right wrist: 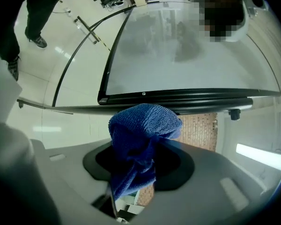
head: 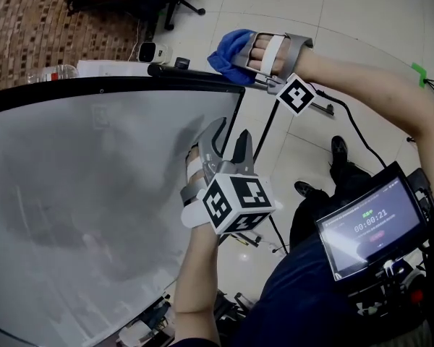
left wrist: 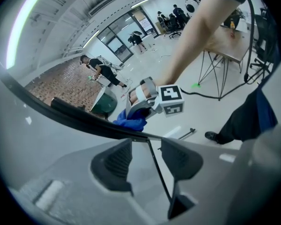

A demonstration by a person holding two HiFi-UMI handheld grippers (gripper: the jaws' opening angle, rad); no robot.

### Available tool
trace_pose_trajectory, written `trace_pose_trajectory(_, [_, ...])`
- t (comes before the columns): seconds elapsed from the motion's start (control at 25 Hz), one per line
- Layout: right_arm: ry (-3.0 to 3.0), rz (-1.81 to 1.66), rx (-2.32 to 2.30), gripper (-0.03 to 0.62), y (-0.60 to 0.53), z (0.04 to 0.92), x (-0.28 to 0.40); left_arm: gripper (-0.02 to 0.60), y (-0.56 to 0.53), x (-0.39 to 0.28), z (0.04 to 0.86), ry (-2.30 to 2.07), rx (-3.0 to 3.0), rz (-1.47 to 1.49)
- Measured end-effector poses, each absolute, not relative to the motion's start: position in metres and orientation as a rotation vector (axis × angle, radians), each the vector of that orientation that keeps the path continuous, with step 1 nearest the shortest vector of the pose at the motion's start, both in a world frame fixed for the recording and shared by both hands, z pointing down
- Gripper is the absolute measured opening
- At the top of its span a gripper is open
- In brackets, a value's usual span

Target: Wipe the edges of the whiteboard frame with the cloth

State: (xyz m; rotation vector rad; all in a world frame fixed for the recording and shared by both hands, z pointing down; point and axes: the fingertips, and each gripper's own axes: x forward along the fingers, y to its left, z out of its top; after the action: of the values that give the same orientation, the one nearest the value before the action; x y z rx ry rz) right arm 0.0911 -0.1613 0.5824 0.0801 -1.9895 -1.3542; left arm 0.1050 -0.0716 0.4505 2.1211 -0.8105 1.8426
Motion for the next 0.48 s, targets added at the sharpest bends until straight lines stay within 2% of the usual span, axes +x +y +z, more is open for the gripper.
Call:
trace_pose_trajectory(0.16, [-1.953, -1.305, 0.137, 0.187, -0.166, 0.59, 0.095, 0.196, -0.063, 0.109, 0.463, -0.786, 2.106, 1.837])
trace_pose_trajectory(0.48, [-2.114, -0.843, 0.124, 0.189, -0.145, 0.637, 0.105, 0.196, -0.045, 0.118, 0.491, -0.744, 2.071, 1.778])
